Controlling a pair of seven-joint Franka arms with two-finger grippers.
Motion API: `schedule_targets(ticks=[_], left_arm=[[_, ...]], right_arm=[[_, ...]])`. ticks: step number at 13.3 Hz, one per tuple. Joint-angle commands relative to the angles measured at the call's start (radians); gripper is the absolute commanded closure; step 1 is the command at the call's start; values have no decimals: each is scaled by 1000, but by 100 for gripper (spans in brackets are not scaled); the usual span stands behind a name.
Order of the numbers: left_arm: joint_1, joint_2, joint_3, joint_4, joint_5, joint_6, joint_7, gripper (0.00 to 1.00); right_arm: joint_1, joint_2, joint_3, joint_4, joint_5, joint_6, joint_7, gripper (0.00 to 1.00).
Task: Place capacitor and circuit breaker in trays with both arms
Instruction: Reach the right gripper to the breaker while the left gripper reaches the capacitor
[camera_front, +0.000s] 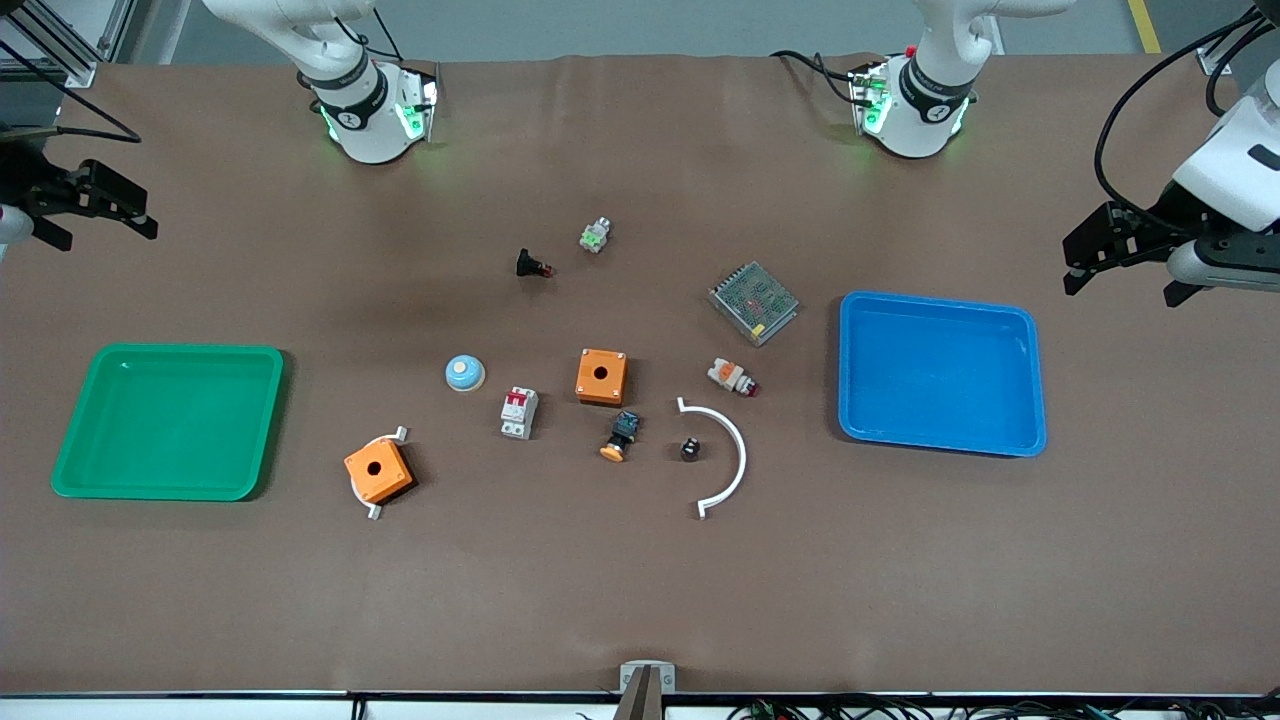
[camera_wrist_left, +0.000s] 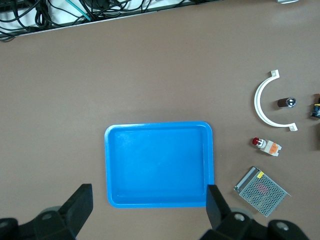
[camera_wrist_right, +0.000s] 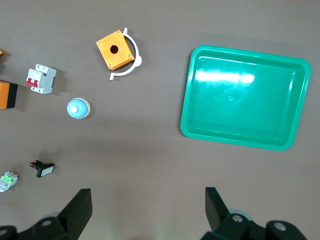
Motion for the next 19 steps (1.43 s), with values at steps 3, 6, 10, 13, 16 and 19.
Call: schedule_targets(ticks=[3,6,10,13,16,19], left_arm=[[-1,6,-1,18,14,-28,0,0],[2,36,-5,-3,-7,-47,9,0],[-47,154,-22,-13,-144,-20,-5,0],[-164,280,-25,29,-128,44,-153,0],[-248,427,-24,108,-131,86,-273,0],[-308,521,-25,112,-138,251,-305,0]], right_arm=[[1,-22,4,-24,-15,13,10,0],[21,-14,4,-27,-13,46,21,0],[131,84,4,-30,-10,146,190,0],[228,197,6,-28,-3,268,353,0],[343,327,6,-28,-3,403,557,0],[421,481,6,-28,0,570,660,0]])
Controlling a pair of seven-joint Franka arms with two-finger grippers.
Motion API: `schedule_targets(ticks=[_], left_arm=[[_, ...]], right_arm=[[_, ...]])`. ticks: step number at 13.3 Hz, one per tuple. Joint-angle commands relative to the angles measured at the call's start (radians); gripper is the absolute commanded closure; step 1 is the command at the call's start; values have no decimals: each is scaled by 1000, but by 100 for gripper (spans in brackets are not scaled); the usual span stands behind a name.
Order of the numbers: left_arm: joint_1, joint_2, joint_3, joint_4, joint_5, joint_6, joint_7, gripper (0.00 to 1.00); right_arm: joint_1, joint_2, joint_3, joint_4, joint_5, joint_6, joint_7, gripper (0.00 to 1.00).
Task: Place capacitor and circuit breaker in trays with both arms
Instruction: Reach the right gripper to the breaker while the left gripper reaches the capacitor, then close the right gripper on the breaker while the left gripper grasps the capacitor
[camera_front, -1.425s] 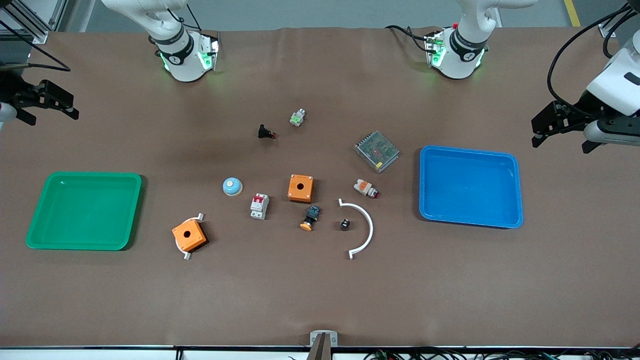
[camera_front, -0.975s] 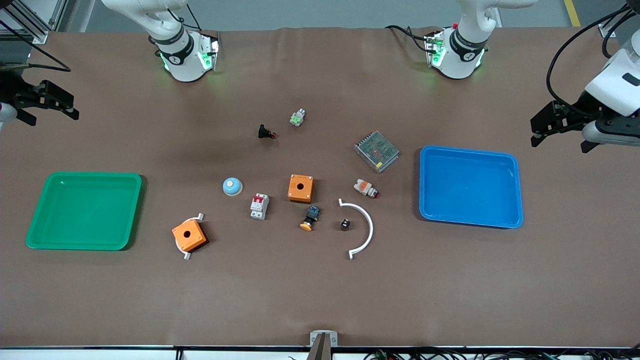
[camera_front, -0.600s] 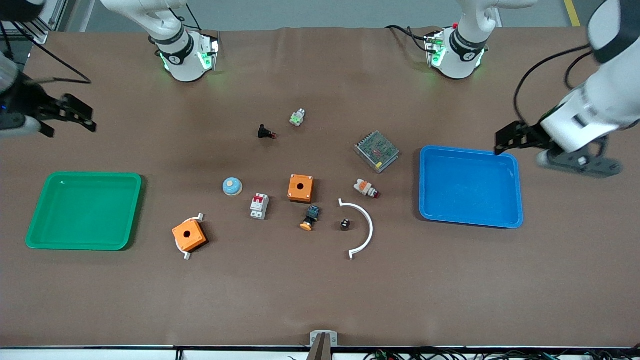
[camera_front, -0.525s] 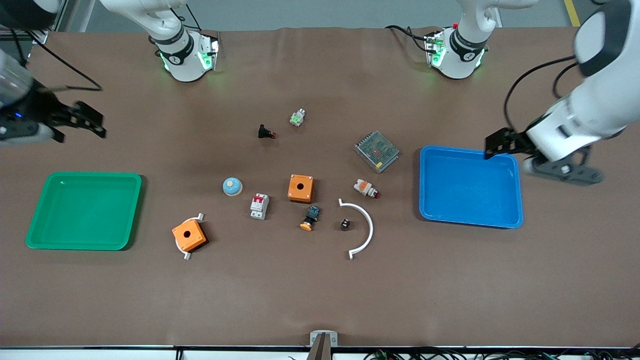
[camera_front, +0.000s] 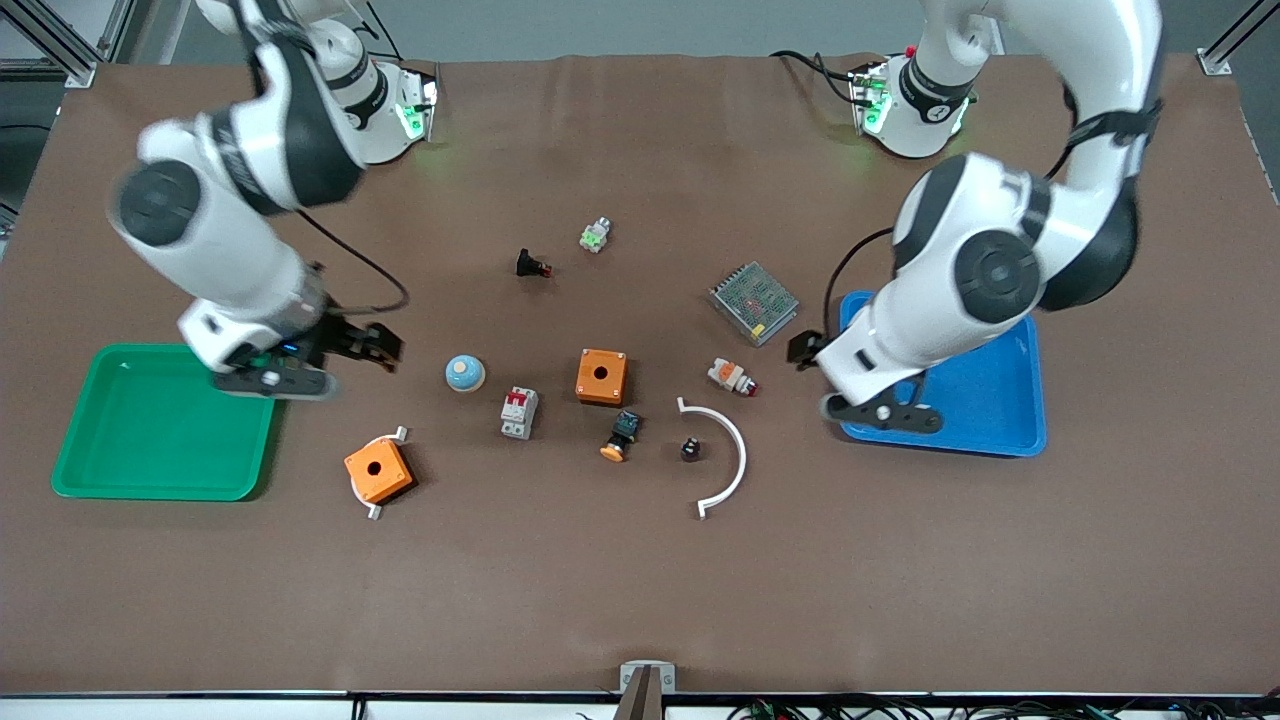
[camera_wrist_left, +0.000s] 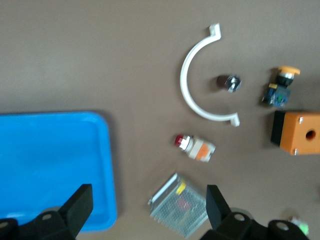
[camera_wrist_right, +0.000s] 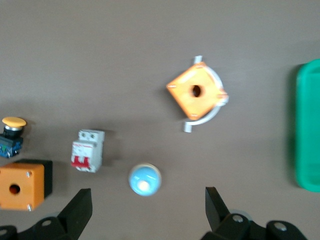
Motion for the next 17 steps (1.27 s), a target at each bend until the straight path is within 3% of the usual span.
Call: schedule_targets(ticks=[1,6,9,10,12,14,15,17], left_arm=[[-50,96,5,50,-6,123,-44,0],[-166,265,14,50,0,493,-179,1],[-199,336,22,51,0,613,-208,1],[-203,356,22,51,0,639,-208,1],[-234,389,55,57,0,682,-209,1],[-255,400,88,59,-1,682,-213,6],[-255,411,89,70,-1,682,-214,10],[-257,429,89,90,-1,682,-216,21]], right_arm=[[75,130,-11,23,-1,134,104,0],[160,311,-11,31,-1,380,287,4],[168,389,-11,40,-1,446,291,14],[169,402,-11,40,-1,448,291,23],[180,410,-11,46,-1,443,284,61],[180,410,-11,49,-1,436,282,89],[180,408,-9,52,-1,432,282,97],[177,399,-7,61,-1,397,279,100]])
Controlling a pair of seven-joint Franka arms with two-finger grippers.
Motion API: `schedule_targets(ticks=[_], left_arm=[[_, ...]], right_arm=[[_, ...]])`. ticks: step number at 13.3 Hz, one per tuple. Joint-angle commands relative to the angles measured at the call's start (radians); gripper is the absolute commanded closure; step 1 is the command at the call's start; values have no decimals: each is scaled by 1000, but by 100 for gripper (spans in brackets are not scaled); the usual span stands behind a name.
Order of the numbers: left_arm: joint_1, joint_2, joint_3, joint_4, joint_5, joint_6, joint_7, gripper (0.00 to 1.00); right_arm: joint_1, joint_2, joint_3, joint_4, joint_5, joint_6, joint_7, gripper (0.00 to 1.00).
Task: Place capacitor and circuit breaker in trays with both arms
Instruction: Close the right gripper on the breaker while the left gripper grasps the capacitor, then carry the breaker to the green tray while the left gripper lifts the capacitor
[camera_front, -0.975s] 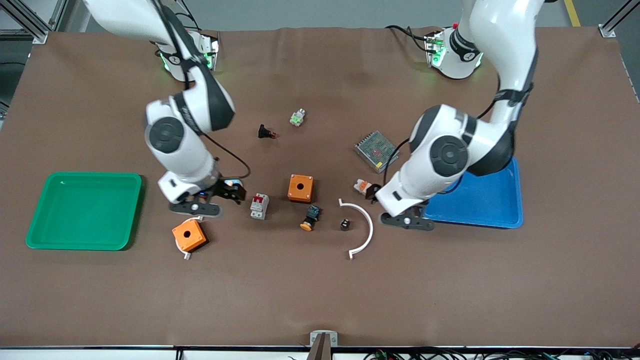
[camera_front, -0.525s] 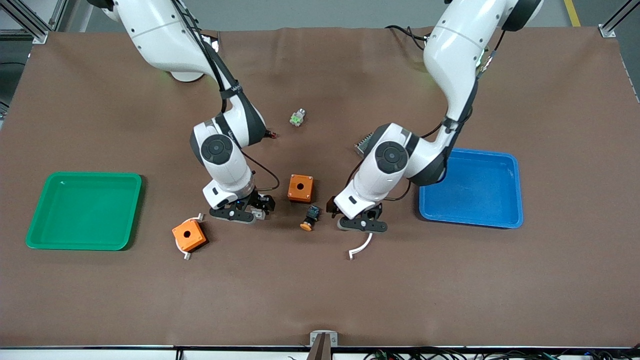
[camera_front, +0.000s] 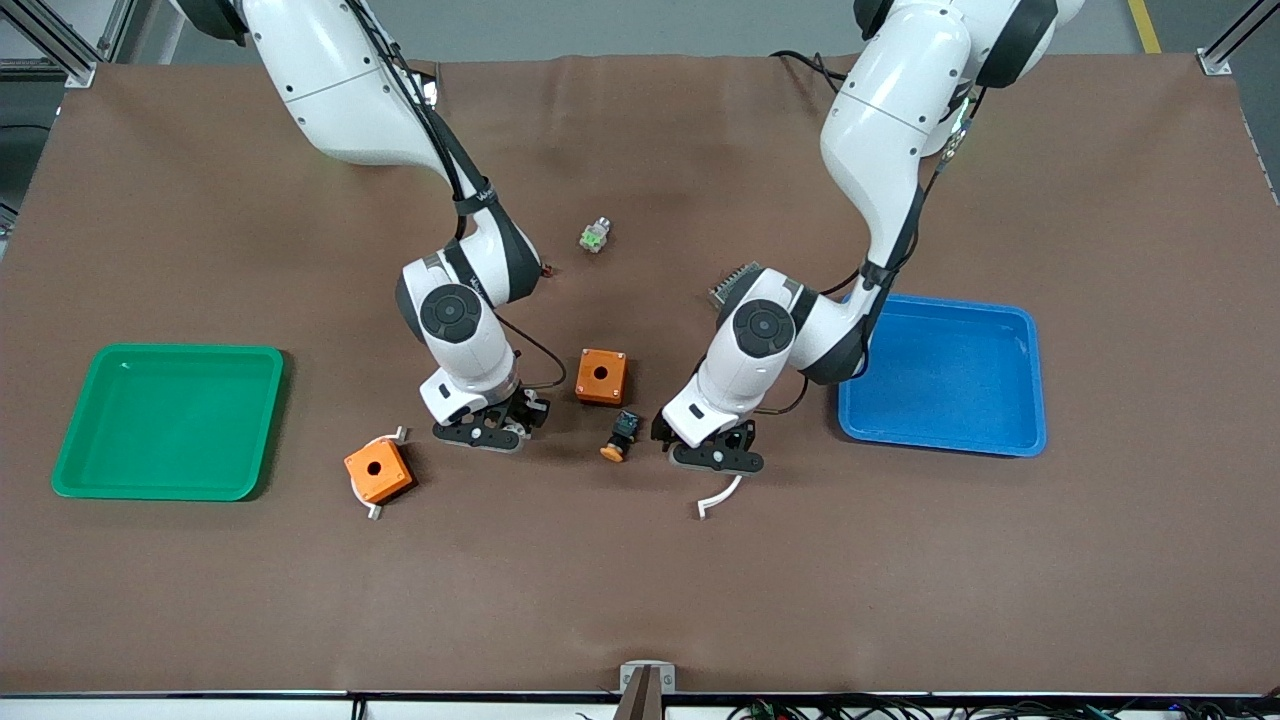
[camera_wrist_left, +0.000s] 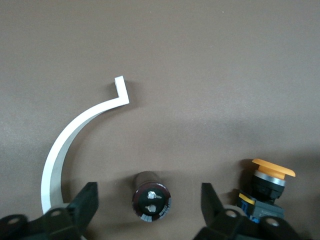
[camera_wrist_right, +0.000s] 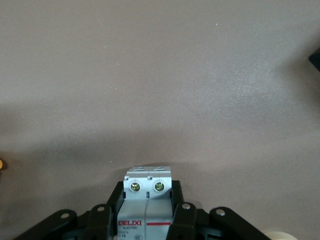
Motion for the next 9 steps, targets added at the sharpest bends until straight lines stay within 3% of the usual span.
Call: schedule_targets(ticks=[1,4,9], left_arm=[[-20,32,18,47,-1,4,-16,26],[-31,34,20,45,-1,4,-16,41],[-29,34,21,45,6,4,-16,55]], right_arm=[[7,-17,-6,43,-1,-93,8,100],[-26,-71,-9,151,-2,-312,-7,100],[-155,-166,-12,162,-2,-488,-301,100]])
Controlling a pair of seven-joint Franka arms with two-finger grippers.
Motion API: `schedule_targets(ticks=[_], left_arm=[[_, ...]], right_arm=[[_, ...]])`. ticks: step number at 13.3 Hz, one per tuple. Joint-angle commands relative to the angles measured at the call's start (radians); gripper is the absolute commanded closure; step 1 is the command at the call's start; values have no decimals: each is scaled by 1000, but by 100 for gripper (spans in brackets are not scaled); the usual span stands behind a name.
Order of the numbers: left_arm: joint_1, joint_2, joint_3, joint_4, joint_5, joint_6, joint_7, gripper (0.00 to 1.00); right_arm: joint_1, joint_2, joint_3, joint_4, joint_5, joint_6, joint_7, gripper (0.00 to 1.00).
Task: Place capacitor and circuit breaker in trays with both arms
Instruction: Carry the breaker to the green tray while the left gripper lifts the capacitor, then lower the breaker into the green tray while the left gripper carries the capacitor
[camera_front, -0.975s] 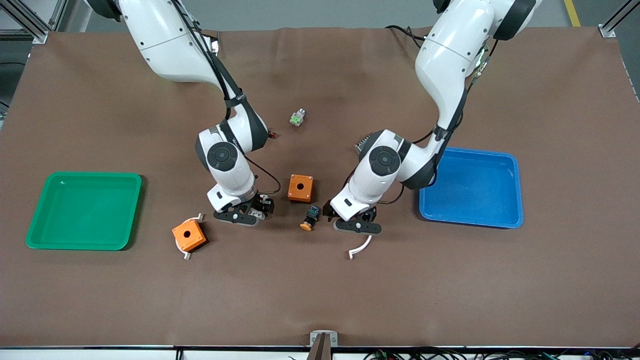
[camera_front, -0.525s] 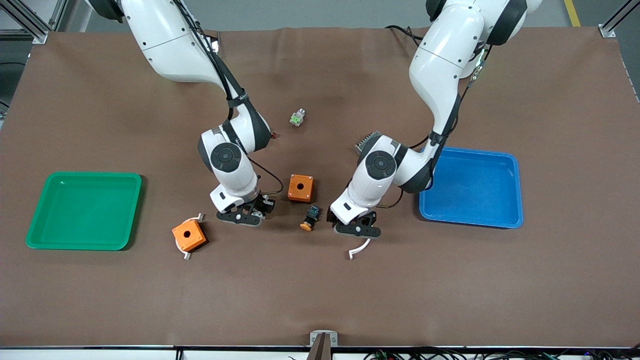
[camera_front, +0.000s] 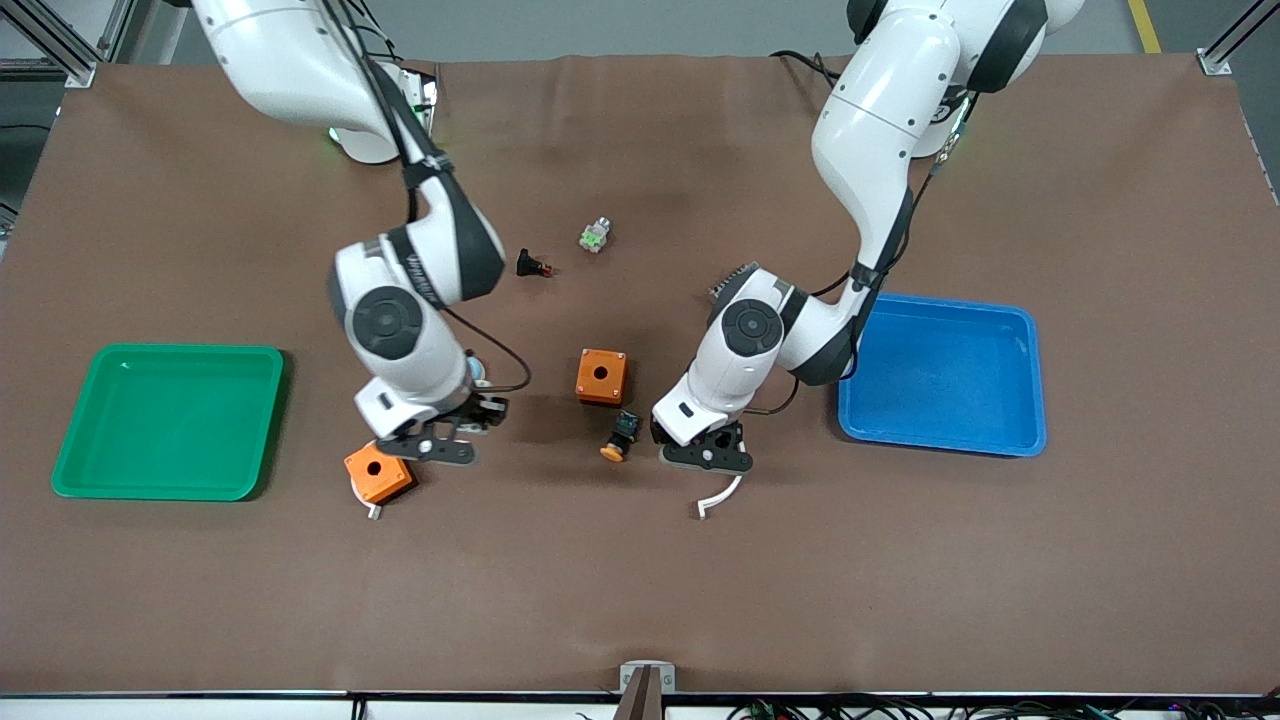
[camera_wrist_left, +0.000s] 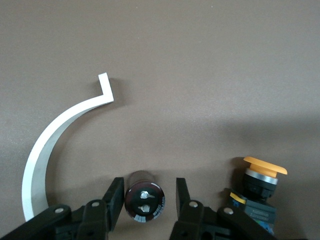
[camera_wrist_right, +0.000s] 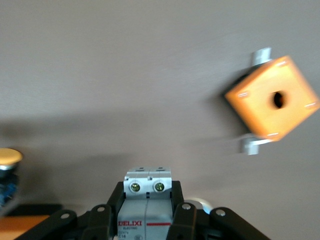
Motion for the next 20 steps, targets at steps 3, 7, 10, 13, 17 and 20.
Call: schedule_targets(ticks=[3,7,10,13,17,20], left_arm=[[-15,17,20,25,6,4,-15,69],[-10,-5,18,25,3,-1,-68,99],[17,-73,18,19,2,-45,-110,100],[76,-165,18,11,6,-184,-99,100],[177,-306,18,-92,12,-318,23,100],[261,-402,17,-203,12,-337,170,100]], right_arm=[[-181,-99,9,-24,-11,-157,-332,100],[-371,-148,9,-108,-16,-119,-608,99],[-500,-147,11,-140,-15,-82,-839,98],[-612,-144,12,-217,-5,71,-1075,98],[-692,-139,17,-355,1,284,-1220,98],[-708,-131,19,-407,1,387,-1229,98]])
